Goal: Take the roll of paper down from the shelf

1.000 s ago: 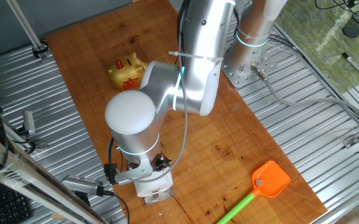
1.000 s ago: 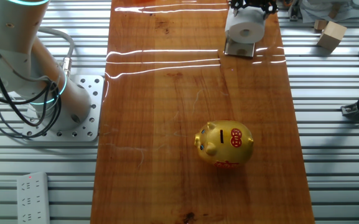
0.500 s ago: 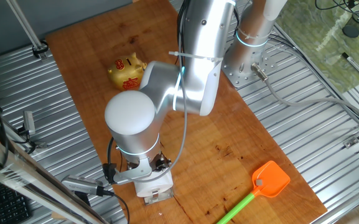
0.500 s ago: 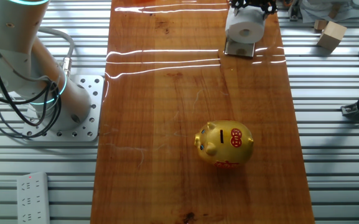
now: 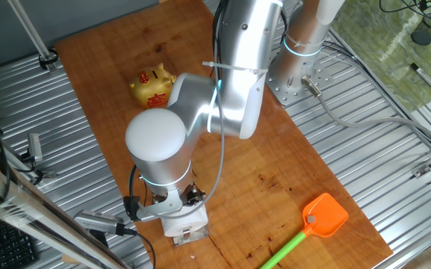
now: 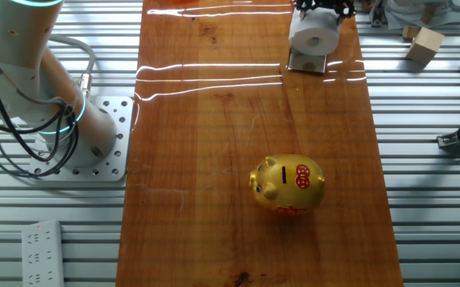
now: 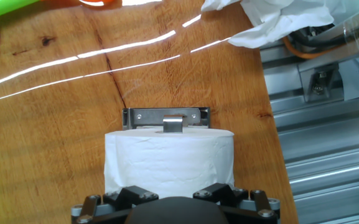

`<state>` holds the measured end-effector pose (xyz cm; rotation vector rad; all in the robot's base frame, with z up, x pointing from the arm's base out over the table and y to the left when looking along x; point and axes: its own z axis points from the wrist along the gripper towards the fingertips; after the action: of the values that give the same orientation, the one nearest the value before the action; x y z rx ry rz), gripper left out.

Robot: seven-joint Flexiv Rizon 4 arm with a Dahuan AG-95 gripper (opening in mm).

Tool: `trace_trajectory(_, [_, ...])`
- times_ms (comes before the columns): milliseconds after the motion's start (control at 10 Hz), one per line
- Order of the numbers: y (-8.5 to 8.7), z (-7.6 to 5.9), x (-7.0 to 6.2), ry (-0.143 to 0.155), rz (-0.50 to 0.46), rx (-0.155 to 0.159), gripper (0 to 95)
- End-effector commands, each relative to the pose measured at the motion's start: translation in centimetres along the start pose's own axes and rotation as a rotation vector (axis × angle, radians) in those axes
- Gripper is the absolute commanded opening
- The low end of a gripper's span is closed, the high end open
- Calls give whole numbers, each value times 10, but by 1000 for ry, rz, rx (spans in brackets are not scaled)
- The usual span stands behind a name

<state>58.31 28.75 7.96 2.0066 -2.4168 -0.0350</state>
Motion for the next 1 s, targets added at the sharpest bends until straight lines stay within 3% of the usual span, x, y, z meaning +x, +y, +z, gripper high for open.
trace_trajectory(100, [-1,0,-1,-2,0,1,0])
trace_trajectory(1000, [0,-5,-3,-6,-11,0,0])
